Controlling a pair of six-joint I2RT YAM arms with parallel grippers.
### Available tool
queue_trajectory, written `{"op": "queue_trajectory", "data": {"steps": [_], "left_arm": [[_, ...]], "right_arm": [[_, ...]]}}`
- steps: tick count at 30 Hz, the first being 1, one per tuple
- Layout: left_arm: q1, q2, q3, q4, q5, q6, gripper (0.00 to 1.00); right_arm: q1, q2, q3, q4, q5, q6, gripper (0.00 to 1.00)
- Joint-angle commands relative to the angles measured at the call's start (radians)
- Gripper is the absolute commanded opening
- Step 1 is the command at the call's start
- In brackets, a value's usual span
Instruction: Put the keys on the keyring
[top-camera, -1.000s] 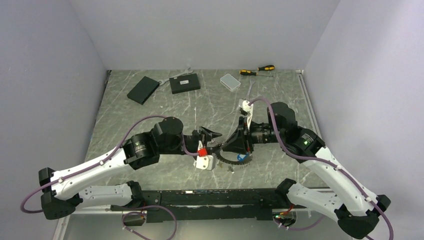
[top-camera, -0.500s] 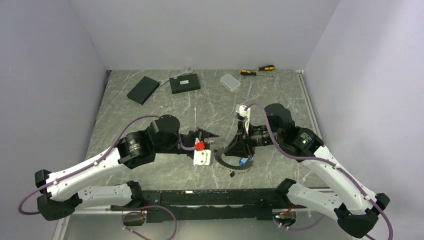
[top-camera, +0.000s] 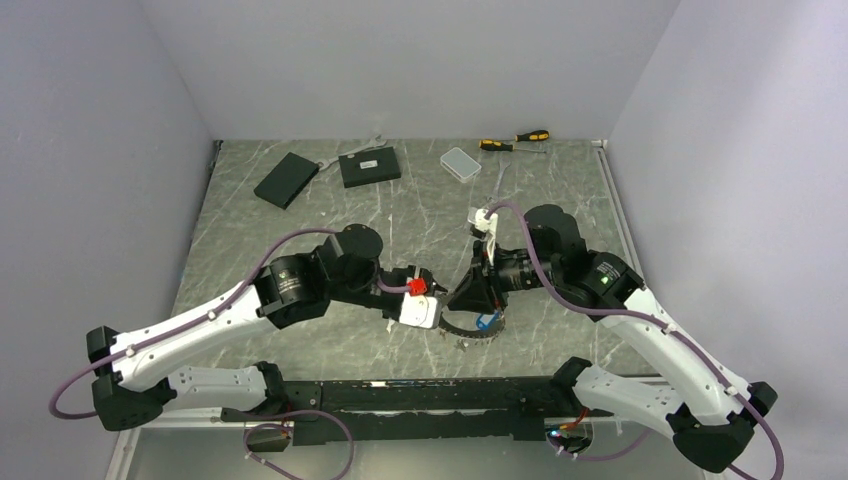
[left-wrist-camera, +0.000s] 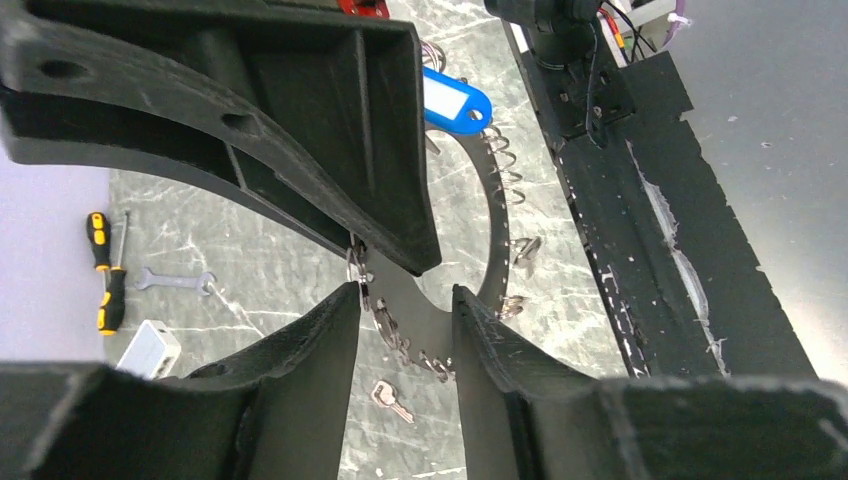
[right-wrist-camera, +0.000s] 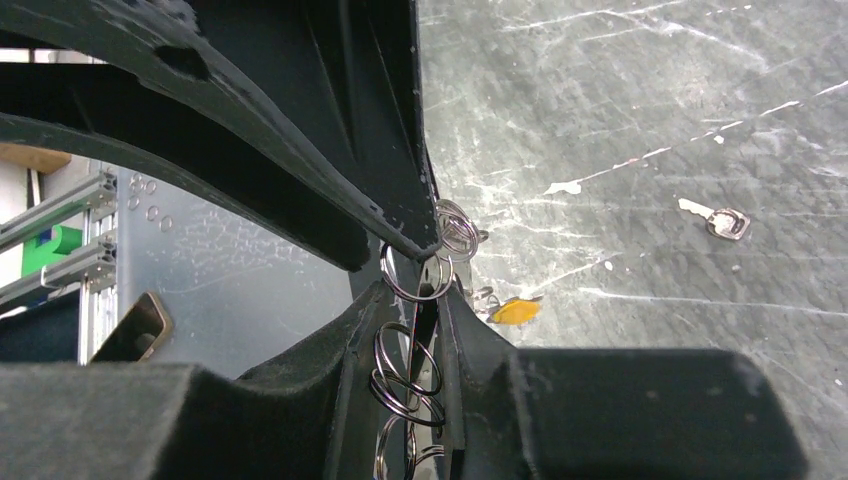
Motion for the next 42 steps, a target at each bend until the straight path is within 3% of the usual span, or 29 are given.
{"op": "queue_trajectory", "data": {"steps": [1, 18, 28, 36, 42], "left_arm": [[0.003, 0.007, 0.039, 0.014, 0.029, -0.036, 0.43], [0.003, 0.034, 0.057, 0.042, -0.016, -0.042, 0.25], [0.003, 0.039, 0.057, 0.053, -0.027, -0.051, 0.29], [0.003, 0.046, 0.066, 0.052, -0.030, -0.053, 0.25], [0.003, 0.049, 0.071, 0.053, -0.039, -0.058, 0.15]], "right_arm": [[0.002, -0.007, 0.057, 0.036, -0.002, -0.008, 0.00], [0.001, 0.000, 0.047, 0.031, -0.007, -0.012, 0.00], [0.002, 0.006, 0.046, 0.030, -0.013, -0.011, 0.00], [0.002, 0.006, 0.045, 0.028, -0.014, -0.008, 0.00], [0.002, 0.010, 0.045, 0.028, -0.017, -0.010, 0.00]]}}
